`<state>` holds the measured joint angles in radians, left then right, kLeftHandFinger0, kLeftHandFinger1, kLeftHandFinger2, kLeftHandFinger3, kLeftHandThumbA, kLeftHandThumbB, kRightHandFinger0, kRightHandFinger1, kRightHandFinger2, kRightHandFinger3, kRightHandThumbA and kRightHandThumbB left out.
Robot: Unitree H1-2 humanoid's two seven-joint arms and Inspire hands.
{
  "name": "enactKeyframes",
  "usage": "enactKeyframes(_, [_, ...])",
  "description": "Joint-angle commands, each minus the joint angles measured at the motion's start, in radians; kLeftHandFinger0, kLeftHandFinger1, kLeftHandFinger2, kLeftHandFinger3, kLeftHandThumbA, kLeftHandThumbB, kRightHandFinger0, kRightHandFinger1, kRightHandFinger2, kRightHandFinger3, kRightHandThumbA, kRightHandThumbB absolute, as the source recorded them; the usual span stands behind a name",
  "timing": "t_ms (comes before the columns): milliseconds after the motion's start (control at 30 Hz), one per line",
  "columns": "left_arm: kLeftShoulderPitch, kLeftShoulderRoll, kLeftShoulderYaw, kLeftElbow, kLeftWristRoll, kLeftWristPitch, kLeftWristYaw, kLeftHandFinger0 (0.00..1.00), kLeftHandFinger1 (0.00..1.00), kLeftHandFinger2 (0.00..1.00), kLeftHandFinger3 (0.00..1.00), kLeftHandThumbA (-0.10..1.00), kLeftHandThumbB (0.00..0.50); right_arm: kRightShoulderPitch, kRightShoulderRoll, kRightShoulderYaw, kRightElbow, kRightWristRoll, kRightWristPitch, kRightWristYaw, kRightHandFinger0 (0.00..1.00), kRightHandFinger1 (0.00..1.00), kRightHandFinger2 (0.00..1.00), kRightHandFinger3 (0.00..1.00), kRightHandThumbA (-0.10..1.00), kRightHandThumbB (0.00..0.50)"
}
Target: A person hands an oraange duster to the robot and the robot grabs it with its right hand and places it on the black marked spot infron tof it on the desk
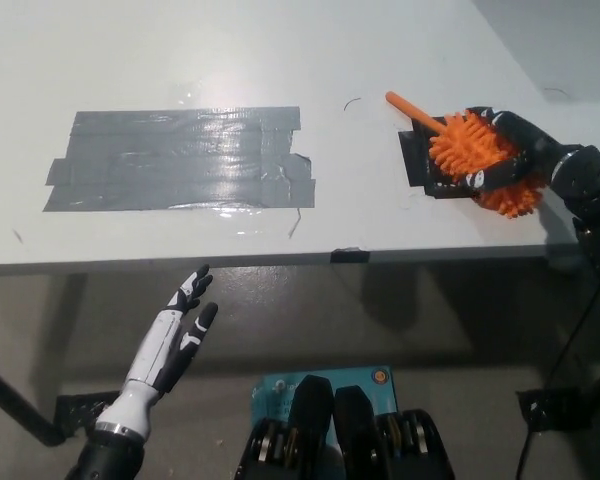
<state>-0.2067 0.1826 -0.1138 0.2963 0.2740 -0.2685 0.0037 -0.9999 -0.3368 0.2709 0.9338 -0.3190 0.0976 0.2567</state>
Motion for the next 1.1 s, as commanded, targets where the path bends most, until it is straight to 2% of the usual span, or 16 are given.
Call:
enactKeyframes(0, [-0.003, 0.02, -0.002, -0.014, 0.002, -0.006, -0.011, 1.0, 1.0, 1.0, 1.0, 0.97, 0.104, -0.021, -0.003, -0.065, -0.077, 0.033, -0.048, -0.098, 1.0, 1.0, 1.0, 1.0, 0.77, 0.395])
enactKeyframes(100, [0.002, 0.017, -0.001, -0.017, 0.006, 0.001, -0.01, 1.0, 1.0, 1.0, 1.0, 0.99, 0.112, -0.005, -0.012, -0.142, -0.164, 0.057, -0.072, -0.167, 1.0, 1.0, 1.0, 1.0, 0.79, 0.381])
enactKeyframes(133, [0.01, 0.015, -0.002, -0.017, 0.008, -0.002, -0.007, 1.0, 1.0, 1.0, 1.0, 0.99, 0.11, 0.01, -0.019, -0.172, -0.234, 0.056, -0.075, -0.195, 1.0, 1.0, 1.0, 1.0, 0.82, 0.391])
enactKeyframes(233, [0.018, 0.011, -0.002, -0.019, 0.005, 0.003, -0.007, 1.0, 1.0, 1.0, 1.0, 0.99, 0.112, 0.035, -0.025, -0.231, -0.379, 0.058, -0.053, -0.217, 1.0, 1.0, 1.0, 1.0, 0.81, 0.377])
enactKeyframes(300, [0.028, 0.012, -0.002, -0.027, 0.006, 0.005, -0.008, 1.0, 1.0, 1.0, 1.0, 0.99, 0.11, 0.055, -0.033, -0.268, -0.49, 0.066, -0.021, -0.208, 1.0, 1.0, 1.0, 1.0, 0.86, 0.373])
enactKeyframes(400, [0.038, 0.009, -0.003, -0.028, 0.009, -0.001, -0.004, 1.0, 1.0, 1.0, 1.0, 0.99, 0.116, 0.085, -0.042, -0.297, -0.601, 0.061, -0.024, -0.212, 1.0, 1.0, 1.0, 1.0, 0.9, 0.414])
enactKeyframes(533, [0.065, -0.006, -0.008, -0.041, 0.005, 0.003, -0.003, 1.0, 1.0, 1.0, 1.0, 1.0, 0.144, 0.172, -0.041, -0.351, -0.838, 0.087, 0.015, -0.186, 1.0, 1.0, 1.0, 1.0, 0.9, 0.436])
enactKeyframes(633, [0.063, -0.006, -0.001, -0.039, -0.005, -0.019, 0.004, 1.0, 1.0, 1.0, 1.0, 1.0, 0.159, 0.287, -0.023, -0.384, -1.113, 0.129, 0.038, -0.157, 1.0, 1.0, 1.0, 1.0, 0.94, 0.378])
enactKeyframes(667, [0.064, -0.006, 0.0, -0.037, -0.004, -0.025, 0.007, 1.0, 1.0, 1.0, 1.0, 1.0, 0.159, 0.307, -0.017, -0.386, -1.156, 0.133, 0.045, -0.155, 1.0, 1.0, 1.0, 1.0, 0.94, 0.378])
enactKeyframes(733, [0.046, -0.004, 0.006, -0.023, -0.01, -0.032, 0.009, 1.0, 1.0, 1.0, 1.0, 1.0, 0.159, 0.369, 0.004, -0.386, -1.273, 0.158, 0.019, -0.157, 1.0, 1.0, 1.0, 1.0, 0.92, 0.327])
enactKeyframes(833, [0.044, 0.001, 0.009, -0.026, -0.022, -0.028, -0.001, 1.0, 1.0, 1.0, 1.0, 1.0, 0.156, 0.499, 0.045, -0.372, -1.454, 0.177, 0.005, -0.163, 1.0, 1.0, 1.0, 1.0, 0.91, 0.328])
enactKeyframes(867, [0.04, 0.001, 0.009, -0.026, -0.023, -0.025, -0.002, 1.0, 1.0, 1.0, 1.0, 1.0, 0.163, 0.549, 0.057, -0.358, -1.501, 0.173, -0.013, -0.166, 1.0, 1.0, 1.0, 1.0, 0.91, 0.295])
enactKeyframes(967, [0.039, -0.001, 0.009, -0.022, -0.026, -0.032, -0.002, 1.0, 1.0, 1.0, 1.0, 1.0, 0.162, 0.66, 0.087, -0.326, -1.593, 0.169, -0.022, -0.165, 1.0, 1.0, 1.0, 1.0, 0.93, 0.293])
enactKeyframes(1067, [0.036, -0.003, 0.012, -0.014, -0.03, -0.035, 0.0, 1.0, 1.0, 1.0, 1.0, 1.0, 0.189, 0.795, 0.144, -0.291, -1.584, 0.194, -0.065, -0.181, 1.0, 1.0, 1.0, 1.0, 0.94, 0.266])
